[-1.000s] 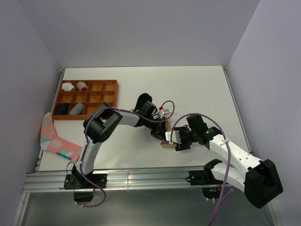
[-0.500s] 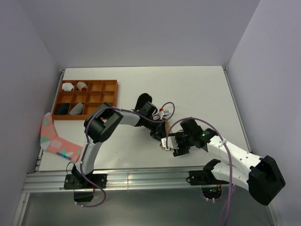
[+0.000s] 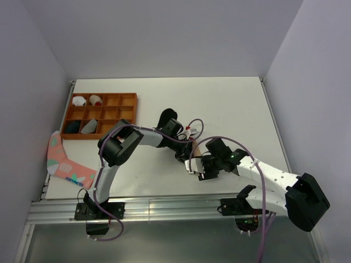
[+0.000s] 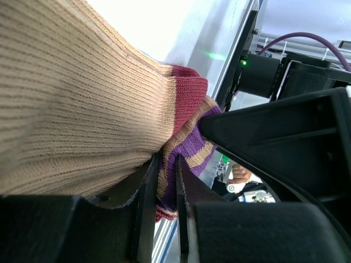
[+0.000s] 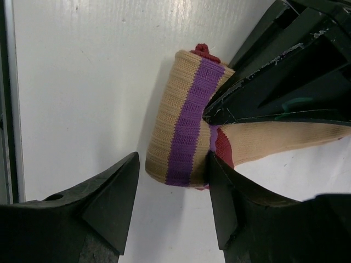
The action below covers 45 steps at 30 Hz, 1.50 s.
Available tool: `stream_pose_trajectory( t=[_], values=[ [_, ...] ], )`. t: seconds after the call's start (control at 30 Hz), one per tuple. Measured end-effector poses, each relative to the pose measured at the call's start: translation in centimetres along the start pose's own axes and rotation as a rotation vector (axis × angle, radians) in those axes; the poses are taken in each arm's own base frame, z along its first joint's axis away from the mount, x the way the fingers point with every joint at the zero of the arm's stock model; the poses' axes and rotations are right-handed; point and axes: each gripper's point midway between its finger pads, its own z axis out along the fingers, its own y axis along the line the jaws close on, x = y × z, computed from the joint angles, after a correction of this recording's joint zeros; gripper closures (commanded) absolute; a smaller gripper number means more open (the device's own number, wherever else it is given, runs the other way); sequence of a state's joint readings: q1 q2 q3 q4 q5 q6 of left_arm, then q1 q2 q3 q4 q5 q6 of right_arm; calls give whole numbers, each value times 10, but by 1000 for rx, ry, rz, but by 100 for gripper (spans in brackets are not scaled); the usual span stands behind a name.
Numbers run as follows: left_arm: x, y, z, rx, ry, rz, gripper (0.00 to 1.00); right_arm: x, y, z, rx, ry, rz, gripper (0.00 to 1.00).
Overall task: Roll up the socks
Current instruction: Roll the sock at the center of the board.
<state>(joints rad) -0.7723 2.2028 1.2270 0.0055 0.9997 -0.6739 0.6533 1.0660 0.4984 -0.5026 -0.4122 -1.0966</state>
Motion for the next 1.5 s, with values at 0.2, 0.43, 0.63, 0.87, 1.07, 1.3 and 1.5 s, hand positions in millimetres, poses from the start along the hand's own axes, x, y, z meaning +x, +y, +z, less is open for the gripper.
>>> stream_pose_trajectory(
  t=[0.2,0.43,0.63,0.87,1.07,1.3,1.5],
  values=[
    [5,0,-1,6,-8,-7,100,1,-4,7,-21,23,51,63],
    [3,-3,-5,-12,-61,16,96,-2,-5,10,-75,46,114,69],
    [-2,-3,-9,-54,-140,40,86,-3,-6,11,-144,89,179,73],
    [-7,-2,-13,-48,-252,49,85,-4,-7,14,-162,106,234,74],
    [-12,-2,-20,10,-325,35,80,-6,-9,16,-160,104,265,74],
    [-14,7,-42,136,-459,-26,74,-14,-18,23,-143,66,283,74],
    [-27,7,-57,165,-552,-12,69,-15,-20,25,-177,79,324,74]
  ],
)
